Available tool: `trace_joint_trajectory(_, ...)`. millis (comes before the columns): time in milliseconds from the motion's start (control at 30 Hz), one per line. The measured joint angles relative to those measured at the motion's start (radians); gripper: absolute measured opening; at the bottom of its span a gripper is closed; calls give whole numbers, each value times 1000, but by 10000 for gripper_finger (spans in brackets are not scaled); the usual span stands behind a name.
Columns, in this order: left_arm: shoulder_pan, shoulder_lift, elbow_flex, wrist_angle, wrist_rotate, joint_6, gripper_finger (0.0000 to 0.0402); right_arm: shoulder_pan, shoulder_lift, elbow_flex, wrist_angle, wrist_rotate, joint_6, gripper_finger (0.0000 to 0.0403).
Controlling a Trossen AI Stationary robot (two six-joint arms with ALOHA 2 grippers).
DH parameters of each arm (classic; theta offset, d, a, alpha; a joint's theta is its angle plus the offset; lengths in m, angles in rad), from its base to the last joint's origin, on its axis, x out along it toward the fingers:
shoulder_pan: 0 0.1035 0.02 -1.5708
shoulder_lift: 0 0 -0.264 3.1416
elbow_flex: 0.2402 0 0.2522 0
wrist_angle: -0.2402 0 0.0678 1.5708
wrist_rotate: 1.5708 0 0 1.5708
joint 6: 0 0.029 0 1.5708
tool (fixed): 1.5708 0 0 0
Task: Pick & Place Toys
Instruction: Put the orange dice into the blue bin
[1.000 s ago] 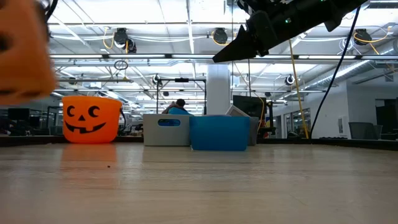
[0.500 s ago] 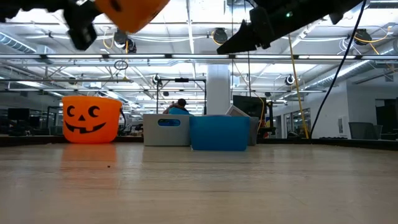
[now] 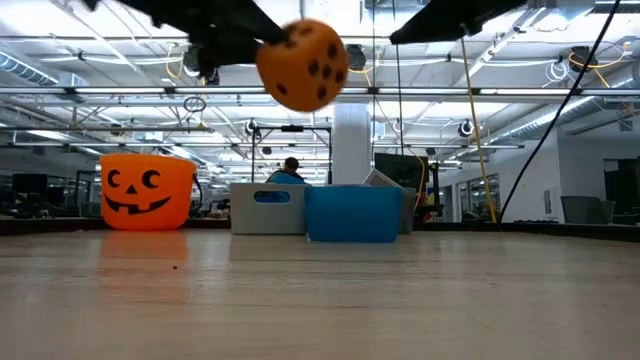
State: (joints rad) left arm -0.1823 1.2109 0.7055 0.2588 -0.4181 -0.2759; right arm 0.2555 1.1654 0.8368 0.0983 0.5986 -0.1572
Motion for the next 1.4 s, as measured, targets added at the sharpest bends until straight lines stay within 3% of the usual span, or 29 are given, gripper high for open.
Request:
trace_joint_trajectory(200, 97, 208, 254, -304, 0, 103, 178, 64, -33, 0, -13, 86, -13, 0)
trace_joint_trajectory(500, 167, 490, 462, -346, 0, 311, 179, 74, -35, -2, -29, 86, -20, 0)
trace_joint_trajectory(800, 170, 617, 496, -362, -80, 436, 179, 73, -35, -35, 3, 86, -30, 0)
trace_joint_trajectory(1400, 175, 656, 497, -419, -25, 431, 180, 73, -35, -35, 18, 86, -30, 0)
